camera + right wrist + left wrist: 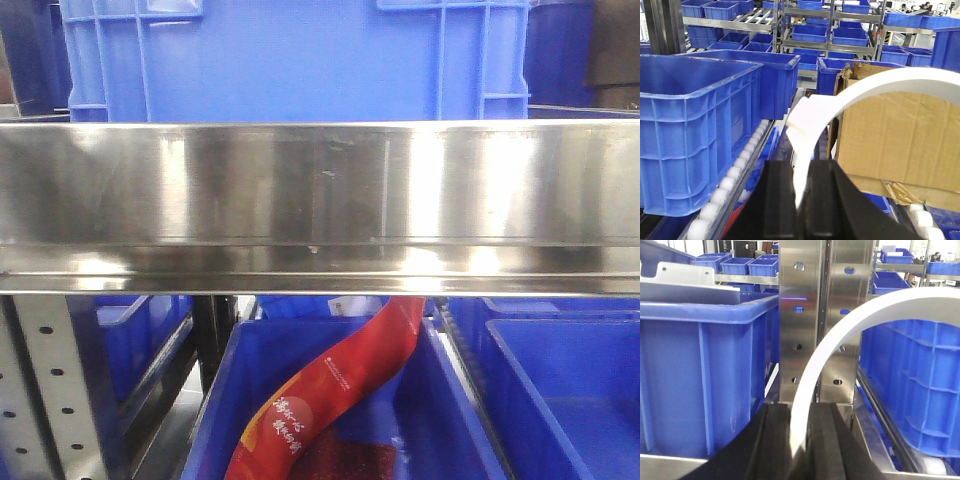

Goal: Grab PVC pipe and place in blue bin

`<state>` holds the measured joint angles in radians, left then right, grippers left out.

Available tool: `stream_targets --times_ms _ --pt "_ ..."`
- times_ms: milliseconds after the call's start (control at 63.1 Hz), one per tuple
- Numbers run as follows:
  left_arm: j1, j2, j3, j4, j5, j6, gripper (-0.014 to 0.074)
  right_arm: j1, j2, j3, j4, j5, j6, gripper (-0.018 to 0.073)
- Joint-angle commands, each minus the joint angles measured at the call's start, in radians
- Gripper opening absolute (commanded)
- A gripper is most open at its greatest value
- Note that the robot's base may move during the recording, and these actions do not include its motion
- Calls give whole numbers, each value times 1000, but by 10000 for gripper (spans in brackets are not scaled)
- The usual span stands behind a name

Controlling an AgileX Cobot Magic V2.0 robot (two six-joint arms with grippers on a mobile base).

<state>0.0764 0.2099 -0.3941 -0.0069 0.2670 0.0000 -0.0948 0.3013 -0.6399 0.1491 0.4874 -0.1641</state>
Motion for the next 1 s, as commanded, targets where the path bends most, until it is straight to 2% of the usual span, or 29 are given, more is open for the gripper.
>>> stream_targets --times_ms 0,222,348,523,681,760,903,982 --pt "0 -3 -10 -4 -50 0 -111 -1 -2 2 -7 -25 -3 -168" --pt "0 -3 -27 -1 -97 0 -111 -1 -2 2 -5 -23 -3 -168" --pt "0 -3 -27 -48 -88 0 -111 -1 -2 2 -3 -25 -3 -168" --pt "-2 -3 -27 -74 -88 0 -111 -1 -2 2 78 -50 -3 -168" --pt "-2 -3 -72 -147 -26 0 -111 -1 -2 0 126 -75 -3 -168" --pt "-2 -3 -104 -149 -11 0 -111 -1 -2 0 126 -68 -11 -168" --pt "-2 4 -168 -149 22 50 -111 21 3 0 153 -65 -13 -168" --pt "-2 25 -191 -177 54 51 -111 46 19 -14 153 -59 -13 -168"
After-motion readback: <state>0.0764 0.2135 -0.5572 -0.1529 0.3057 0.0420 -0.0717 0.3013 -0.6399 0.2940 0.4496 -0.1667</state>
